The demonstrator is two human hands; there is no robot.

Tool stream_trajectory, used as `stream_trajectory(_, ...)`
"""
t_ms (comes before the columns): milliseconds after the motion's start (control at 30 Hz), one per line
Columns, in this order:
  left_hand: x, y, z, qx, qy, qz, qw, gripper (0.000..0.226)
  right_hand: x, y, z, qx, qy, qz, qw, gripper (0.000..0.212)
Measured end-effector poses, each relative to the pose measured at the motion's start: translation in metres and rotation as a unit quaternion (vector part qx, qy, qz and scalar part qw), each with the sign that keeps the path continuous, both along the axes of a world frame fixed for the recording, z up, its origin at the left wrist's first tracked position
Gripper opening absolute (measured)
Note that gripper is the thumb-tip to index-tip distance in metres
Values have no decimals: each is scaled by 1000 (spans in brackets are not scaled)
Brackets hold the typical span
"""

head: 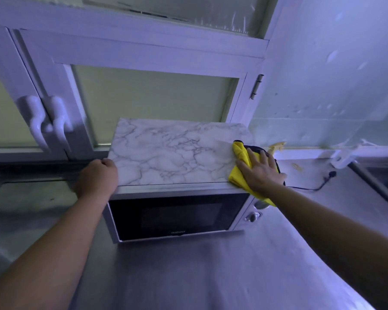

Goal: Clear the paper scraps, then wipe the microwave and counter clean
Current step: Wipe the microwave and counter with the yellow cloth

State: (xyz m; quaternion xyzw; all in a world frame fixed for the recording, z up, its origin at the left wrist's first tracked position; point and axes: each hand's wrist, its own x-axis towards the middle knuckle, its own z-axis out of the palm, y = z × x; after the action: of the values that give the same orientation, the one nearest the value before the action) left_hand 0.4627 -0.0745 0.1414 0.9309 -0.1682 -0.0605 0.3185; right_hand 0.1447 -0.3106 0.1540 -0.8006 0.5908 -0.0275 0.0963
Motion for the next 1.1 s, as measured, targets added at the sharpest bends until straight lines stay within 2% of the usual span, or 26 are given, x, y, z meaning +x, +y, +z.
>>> stream_trajectory(67,-1,0,1,-5,11,0,1000,48,-12,26,-7,-2,-16,-5,1000,69)
stream_trajectory(267,-5,6,4,-32,37,-6,999,50,-36,96,-18,-56,-180,-35,981,47)
stream_trajectory(333,-5,7,4,-34,46,-9,998,50,-41,116,-13,-4,-308,-73,949,39)
stream_trajectory(400,-3,6,4,-29,54,-8,998,51,-50,140,-4,75,-471,-107,872,33)
stream_trajectory(433,-2,5,3,-25,55,-8,998,51,-56,152,0,102,-514,-119,843,32)
stream_trajectory(533,1,4,-1,-22,48,-23,998,53,-84,184,1,171,-586,-167,774,38)
stream_trajectory(633,6,3,-6,-38,57,-43,997,53,-120,207,-9,277,-671,-224,650,48)
stream_trajectory(733,7,5,-8,-52,59,-50,996,49,-162,228,-28,366,-745,-230,508,62)
stream_trajectory(767,5,6,-8,-65,48,-53,995,46,-175,236,-38,383,-758,-240,470,64)
stream_trajectory(800,3,6,-9,-81,35,-57,995,42,-186,243,-49,393,-764,-247,449,63)
stream_trajectory(867,-2,8,-9,-103,22,-60,993,38,-197,255,-68,409,-758,-245,445,62)
stream_trajectory(967,-9,11,-12,-116,40,-26,992,42,-200,261,-83,411,-718,-254,501,74)
stream_trajectory(1033,-14,15,-14,-133,64,-1,989,47,-198,259,-90,408,-655,-288,567,61)
stream_trajectory(1100,-19,18,-17,-140,75,11,987,50,-202,253,-98,371,-568,-309,667,42)
